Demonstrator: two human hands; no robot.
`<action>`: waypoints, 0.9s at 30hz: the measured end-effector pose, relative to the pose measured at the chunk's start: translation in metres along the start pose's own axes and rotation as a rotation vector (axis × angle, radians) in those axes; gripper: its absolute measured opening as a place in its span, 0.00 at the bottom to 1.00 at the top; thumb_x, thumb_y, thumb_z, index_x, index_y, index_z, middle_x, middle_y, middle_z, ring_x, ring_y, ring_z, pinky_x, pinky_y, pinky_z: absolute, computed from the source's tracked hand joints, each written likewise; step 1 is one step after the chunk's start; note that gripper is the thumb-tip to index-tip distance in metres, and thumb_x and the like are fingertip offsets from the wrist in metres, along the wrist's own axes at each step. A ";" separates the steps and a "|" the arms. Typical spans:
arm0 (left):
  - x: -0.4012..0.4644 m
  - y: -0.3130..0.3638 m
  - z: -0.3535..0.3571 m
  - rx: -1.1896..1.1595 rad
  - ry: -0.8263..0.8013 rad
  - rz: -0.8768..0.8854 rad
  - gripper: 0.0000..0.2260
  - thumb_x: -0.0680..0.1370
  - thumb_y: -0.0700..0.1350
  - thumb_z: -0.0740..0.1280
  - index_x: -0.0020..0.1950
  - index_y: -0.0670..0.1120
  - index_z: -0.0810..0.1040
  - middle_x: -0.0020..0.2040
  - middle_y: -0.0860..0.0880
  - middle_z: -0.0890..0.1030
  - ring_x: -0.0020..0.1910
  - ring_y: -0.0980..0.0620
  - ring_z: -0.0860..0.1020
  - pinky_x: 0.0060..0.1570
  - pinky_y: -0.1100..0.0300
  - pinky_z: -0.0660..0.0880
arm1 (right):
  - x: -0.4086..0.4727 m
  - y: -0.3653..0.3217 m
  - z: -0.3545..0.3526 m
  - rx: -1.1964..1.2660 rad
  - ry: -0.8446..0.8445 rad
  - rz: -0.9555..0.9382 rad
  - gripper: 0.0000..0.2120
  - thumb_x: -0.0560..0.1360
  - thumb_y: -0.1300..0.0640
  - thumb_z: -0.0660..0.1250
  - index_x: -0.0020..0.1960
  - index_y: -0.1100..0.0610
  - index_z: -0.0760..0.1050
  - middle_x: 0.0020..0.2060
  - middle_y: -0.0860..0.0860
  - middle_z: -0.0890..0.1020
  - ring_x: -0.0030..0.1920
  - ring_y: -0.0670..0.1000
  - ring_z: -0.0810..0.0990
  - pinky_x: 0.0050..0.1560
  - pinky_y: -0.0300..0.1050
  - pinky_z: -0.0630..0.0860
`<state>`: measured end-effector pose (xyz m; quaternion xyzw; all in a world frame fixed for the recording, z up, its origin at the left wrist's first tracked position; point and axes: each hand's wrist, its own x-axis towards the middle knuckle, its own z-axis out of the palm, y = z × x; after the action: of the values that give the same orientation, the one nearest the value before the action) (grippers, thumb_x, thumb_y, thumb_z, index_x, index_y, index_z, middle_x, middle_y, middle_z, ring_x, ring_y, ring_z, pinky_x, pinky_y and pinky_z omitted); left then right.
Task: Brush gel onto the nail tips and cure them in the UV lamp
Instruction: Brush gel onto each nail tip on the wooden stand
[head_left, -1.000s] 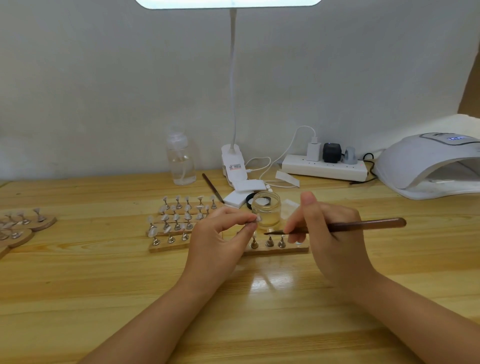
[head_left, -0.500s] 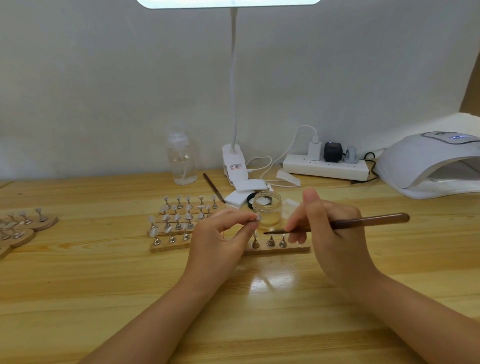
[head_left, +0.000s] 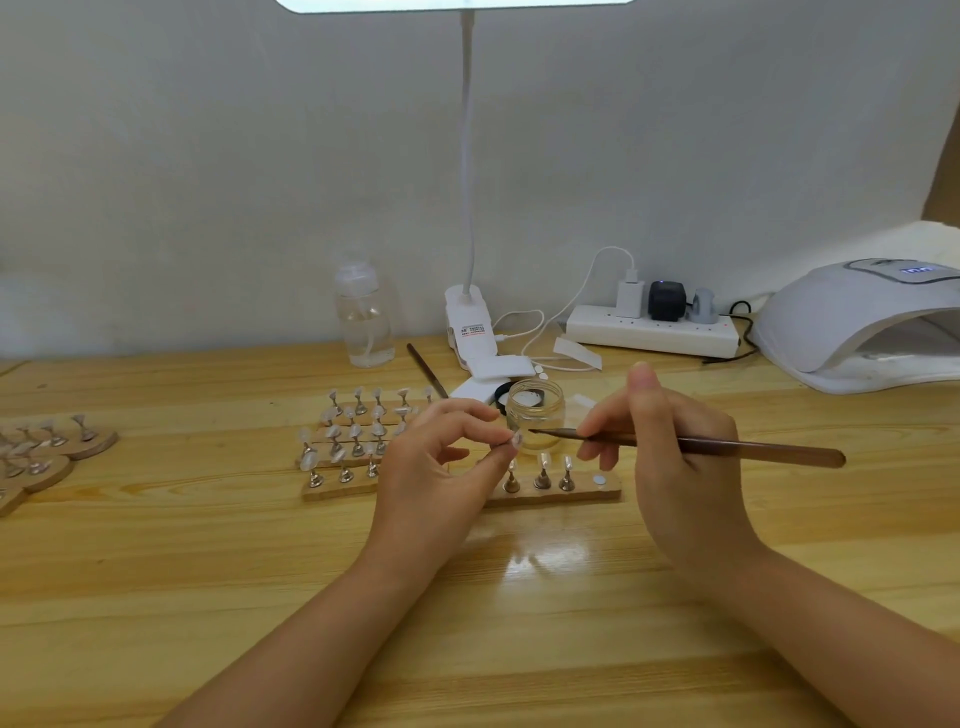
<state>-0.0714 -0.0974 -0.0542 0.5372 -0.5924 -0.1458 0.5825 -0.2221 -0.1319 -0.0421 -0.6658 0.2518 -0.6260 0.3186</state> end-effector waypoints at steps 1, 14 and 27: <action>0.000 0.000 0.000 -0.010 -0.005 -0.010 0.08 0.68 0.40 0.73 0.35 0.53 0.80 0.41 0.57 0.81 0.46 0.60 0.78 0.48 0.55 0.77 | -0.001 0.000 0.000 -0.002 -0.003 -0.007 0.21 0.74 0.46 0.53 0.32 0.53 0.77 0.27 0.51 0.80 0.26 0.44 0.76 0.31 0.33 0.72; 0.000 0.002 0.000 -0.025 0.002 -0.053 0.09 0.68 0.39 0.73 0.35 0.53 0.80 0.39 0.59 0.82 0.42 0.59 0.79 0.47 0.50 0.77 | 0.000 0.000 0.002 -0.100 -0.061 -0.119 0.19 0.76 0.50 0.54 0.34 0.53 0.78 0.27 0.47 0.79 0.29 0.42 0.77 0.33 0.32 0.72; 0.000 0.002 0.001 -0.033 0.008 -0.062 0.09 0.68 0.39 0.73 0.34 0.53 0.80 0.37 0.58 0.82 0.41 0.56 0.79 0.45 0.45 0.77 | -0.002 0.001 0.002 -0.036 -0.068 -0.077 0.19 0.75 0.48 0.55 0.32 0.53 0.77 0.24 0.47 0.78 0.27 0.42 0.78 0.31 0.32 0.73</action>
<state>-0.0730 -0.0969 -0.0528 0.5463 -0.5706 -0.1713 0.5888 -0.2205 -0.1315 -0.0443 -0.7014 0.2266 -0.6102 0.2905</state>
